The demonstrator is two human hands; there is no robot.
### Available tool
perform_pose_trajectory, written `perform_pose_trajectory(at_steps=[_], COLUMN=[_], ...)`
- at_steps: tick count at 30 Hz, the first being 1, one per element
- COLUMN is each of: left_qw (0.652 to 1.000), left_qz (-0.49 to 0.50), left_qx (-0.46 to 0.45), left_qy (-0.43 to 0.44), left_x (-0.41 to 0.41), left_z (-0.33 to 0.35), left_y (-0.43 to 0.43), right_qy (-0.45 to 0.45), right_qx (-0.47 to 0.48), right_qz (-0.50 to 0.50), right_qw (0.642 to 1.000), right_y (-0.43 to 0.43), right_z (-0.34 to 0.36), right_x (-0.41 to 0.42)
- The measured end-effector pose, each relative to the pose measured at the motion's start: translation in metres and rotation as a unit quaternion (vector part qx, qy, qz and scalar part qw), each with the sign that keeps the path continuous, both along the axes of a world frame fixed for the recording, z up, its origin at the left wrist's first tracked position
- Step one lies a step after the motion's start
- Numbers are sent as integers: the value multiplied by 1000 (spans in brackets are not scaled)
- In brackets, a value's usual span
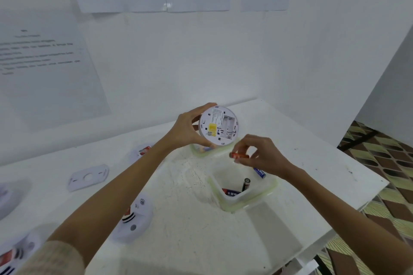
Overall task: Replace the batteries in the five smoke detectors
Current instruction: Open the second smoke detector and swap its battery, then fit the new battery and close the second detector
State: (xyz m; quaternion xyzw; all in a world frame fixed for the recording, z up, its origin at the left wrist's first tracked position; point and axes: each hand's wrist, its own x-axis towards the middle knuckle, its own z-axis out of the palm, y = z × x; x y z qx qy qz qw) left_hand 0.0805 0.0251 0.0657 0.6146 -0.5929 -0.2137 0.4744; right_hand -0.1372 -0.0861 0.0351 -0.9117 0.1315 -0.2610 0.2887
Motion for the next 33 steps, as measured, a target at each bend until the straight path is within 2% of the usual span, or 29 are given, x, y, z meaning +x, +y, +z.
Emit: perform_pose_trajectory(at_steps=[3, 4, 5, 10, 13, 19, 26, 29, 31, 33], left_qw=[1000, 999, 999, 1000, 999, 998, 995, 995, 994, 993], left_qz=[-16, -20, -23, -11, 10, 41, 80, 89, 95, 99], left_qx=[27, 34, 38, 12, -14, -10, 4, 6, 5, 6], left_qy=[3, 0, -4, 17, 35, 46, 59, 54, 56, 58], left_x=[6, 8, 10, 20, 33, 62, 81, 85, 88, 90], left_z=[0, -1, -2, 4, 16, 9, -19, -22, -22, -23], left_y=[-1, -1, -1, -3, -4, -8, -12, -11, -11, -10], right_qy=[118, 127, 110, -93, -128, -67, -21, -5, 40, 128], right_qx=[38, 48, 69, 151, 204, 102, 107, 181, 206, 189], right_qz=[37, 37, 30, -58, -38, -35, -7, -7, 5, 52], right_qw=[992, 990, 991, 982, 970, 992, 994, 983, 978, 972], right_y=[-4, -5, -5, -6, -10, -35, -54, -60, -64, -68], right_z=[-6, -7, -7, 13, 27, 33, 11, 1, -3, -4], right_x=[-5, -4, -2, 29, 52, 96, 127, 136, 139, 141])
